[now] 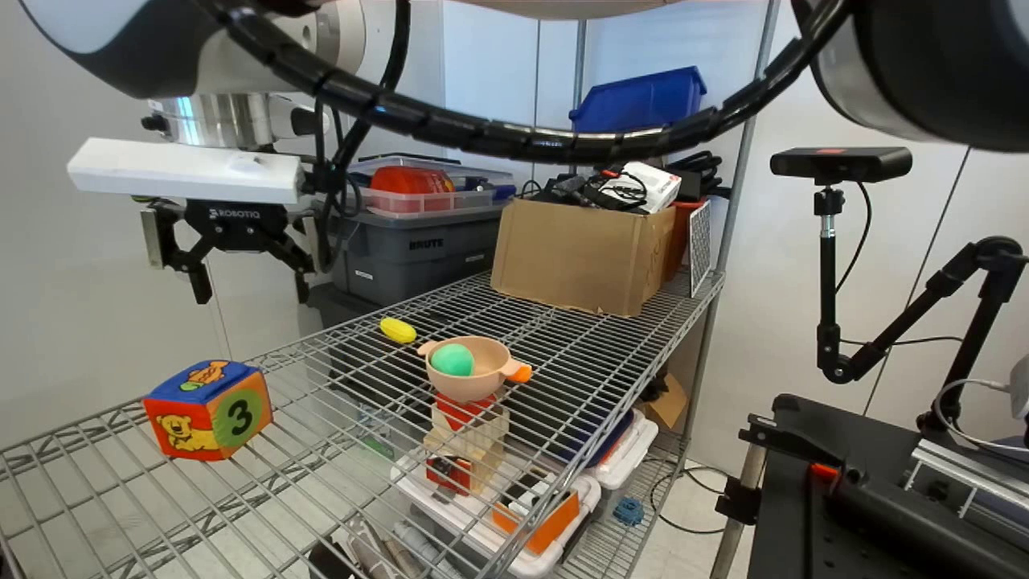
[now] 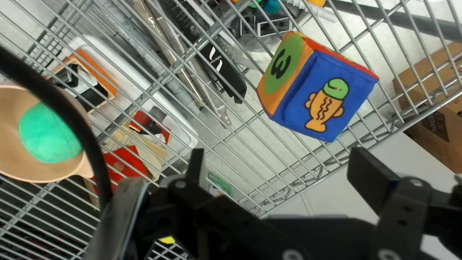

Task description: Remove the plush toy in the bowl and put the other toys in the bowl

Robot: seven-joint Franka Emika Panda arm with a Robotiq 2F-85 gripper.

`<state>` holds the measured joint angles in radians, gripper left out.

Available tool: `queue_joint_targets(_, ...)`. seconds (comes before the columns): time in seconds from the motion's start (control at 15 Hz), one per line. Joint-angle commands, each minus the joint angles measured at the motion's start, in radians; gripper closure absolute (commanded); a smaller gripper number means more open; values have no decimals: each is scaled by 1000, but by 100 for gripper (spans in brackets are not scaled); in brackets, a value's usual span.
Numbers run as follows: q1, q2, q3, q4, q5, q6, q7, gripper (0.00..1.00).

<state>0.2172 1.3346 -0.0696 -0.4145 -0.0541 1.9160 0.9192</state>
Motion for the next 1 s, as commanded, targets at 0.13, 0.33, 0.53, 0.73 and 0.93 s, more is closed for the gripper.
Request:
queue_joint_targets(0.13,-14,-33,57,-33,46,-90,-108,0)
queue_joint_targets(0.33,-3,-5,32,-12,29,-61,-73,0)
queue_joint_targets(0.53,-4,-6,35,-13,32,-69,-82,0)
queue_joint_targets(0.73,-4,-6,36,-13,32,-69,-85,0)
queue_joint_targets(0.93,-4,-6,36,-13,32,-69,-87,0)
